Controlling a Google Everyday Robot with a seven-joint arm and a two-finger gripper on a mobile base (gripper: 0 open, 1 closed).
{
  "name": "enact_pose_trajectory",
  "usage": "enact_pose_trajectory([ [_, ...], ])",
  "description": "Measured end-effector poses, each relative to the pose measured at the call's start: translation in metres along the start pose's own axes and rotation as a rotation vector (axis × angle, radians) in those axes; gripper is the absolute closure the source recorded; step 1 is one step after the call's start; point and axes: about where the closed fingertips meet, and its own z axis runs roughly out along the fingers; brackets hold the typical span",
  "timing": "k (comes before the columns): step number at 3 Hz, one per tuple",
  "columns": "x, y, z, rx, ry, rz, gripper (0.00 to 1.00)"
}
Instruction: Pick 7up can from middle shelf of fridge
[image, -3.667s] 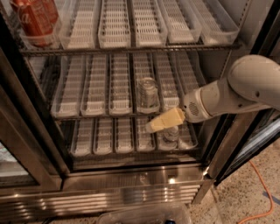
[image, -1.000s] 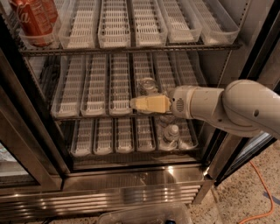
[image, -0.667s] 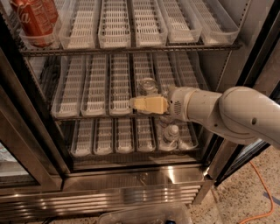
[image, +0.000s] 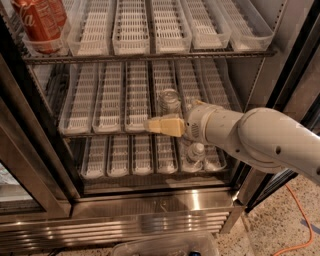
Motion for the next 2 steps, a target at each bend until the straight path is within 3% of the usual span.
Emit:
enact_pose_trajectory([
  [1, 0.0027, 0.0145, 0.0049, -0.012, 0.062, -0.046, 0.00],
  [2, 0.0041, 0.0103, 0.0110, -0.010, 0.077, -0.045, 0.00],
])
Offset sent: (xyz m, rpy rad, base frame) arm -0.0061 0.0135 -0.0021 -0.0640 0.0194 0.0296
